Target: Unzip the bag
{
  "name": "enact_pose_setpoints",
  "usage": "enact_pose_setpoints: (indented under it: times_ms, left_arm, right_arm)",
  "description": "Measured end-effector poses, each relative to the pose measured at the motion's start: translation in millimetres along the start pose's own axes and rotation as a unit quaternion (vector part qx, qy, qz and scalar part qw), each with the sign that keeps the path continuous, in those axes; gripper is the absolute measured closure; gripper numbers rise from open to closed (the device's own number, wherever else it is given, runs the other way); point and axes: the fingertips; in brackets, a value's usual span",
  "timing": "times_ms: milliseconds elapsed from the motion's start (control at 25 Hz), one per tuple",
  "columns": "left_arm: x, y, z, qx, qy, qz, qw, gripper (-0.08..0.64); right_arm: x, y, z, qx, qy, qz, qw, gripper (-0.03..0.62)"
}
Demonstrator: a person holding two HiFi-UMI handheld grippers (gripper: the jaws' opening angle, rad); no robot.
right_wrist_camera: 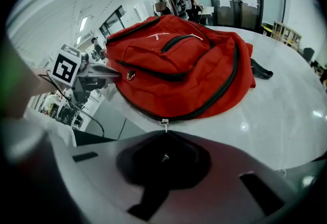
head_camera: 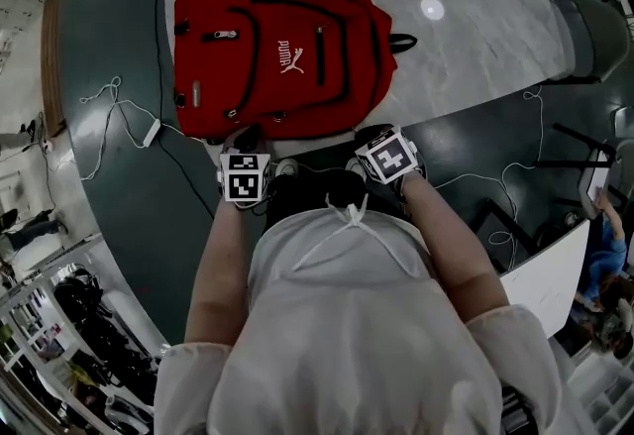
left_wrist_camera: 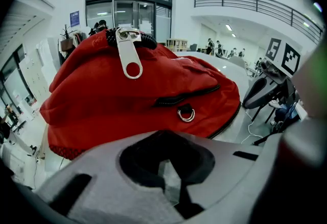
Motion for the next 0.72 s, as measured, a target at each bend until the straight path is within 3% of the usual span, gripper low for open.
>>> enact_pose_setpoints:
  times_ms: [240, 560, 720]
  left_arm:
    - [0.9, 1.9, -0.4, -0.024, 0.0, 0.021, 0.9995, 0.532]
    - [1.3, 3.4, -0.6, -0.038, -0.003, 0.045, 0.9982, 0.532]
    - [1.5, 3.2, -1.0, -0.05, 0.0, 0.047, 0.9976, 0.532]
  right_arm:
    - [-6.2, -16.4, -2.7, -0.001, 0.008, 0.013, 1.0, 0.565]
    - [-12.3, -44.8, 3.9, -0.054, 0.019, 0.008, 0.998, 0.565]
    - [-13.7, -50.6, 5.1, -0.058, 0.024, 0.011, 0.998, 0.565]
Point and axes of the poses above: the fingertips, and each gripper's own axes: x forward along the fingers, y to its left, z out of its top, and after that the axes turned 11 degrees about -y, right-handed
